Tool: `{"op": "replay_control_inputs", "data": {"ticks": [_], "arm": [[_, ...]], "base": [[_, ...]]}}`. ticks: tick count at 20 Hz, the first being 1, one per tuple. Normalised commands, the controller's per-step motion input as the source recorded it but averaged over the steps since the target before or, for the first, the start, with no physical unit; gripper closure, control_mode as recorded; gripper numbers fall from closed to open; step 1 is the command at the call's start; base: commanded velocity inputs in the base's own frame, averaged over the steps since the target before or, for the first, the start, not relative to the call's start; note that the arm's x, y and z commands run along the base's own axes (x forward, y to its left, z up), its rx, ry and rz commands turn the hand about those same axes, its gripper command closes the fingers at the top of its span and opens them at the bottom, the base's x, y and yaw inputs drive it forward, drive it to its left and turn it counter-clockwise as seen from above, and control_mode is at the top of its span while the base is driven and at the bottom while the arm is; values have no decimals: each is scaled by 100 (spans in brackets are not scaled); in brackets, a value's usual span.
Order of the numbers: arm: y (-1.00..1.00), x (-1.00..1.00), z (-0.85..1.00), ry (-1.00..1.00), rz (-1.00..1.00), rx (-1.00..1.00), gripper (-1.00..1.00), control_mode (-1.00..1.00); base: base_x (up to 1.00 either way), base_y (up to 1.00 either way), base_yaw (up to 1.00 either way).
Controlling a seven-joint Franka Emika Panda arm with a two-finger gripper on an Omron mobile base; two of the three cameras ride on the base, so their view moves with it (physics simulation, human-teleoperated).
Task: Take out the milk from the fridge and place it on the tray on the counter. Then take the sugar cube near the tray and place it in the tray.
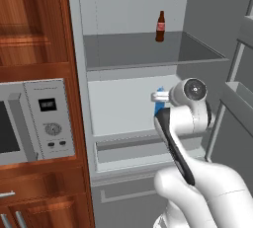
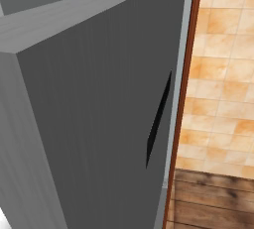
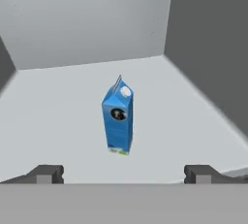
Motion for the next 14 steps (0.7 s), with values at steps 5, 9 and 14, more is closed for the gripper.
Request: {"op": "replay_control_inputs", "data": {"ticks": [5, 9, 14], "arm": [[-28, 36, -14, 0, 0, 0, -100, -100], [-7, 19, -23, 0, 0, 0, -100, -100], [0, 25, -21, 0, 0, 0, -100, -100]], "base": [[0, 0, 0], [0, 0, 0], [0, 0, 0]]}}
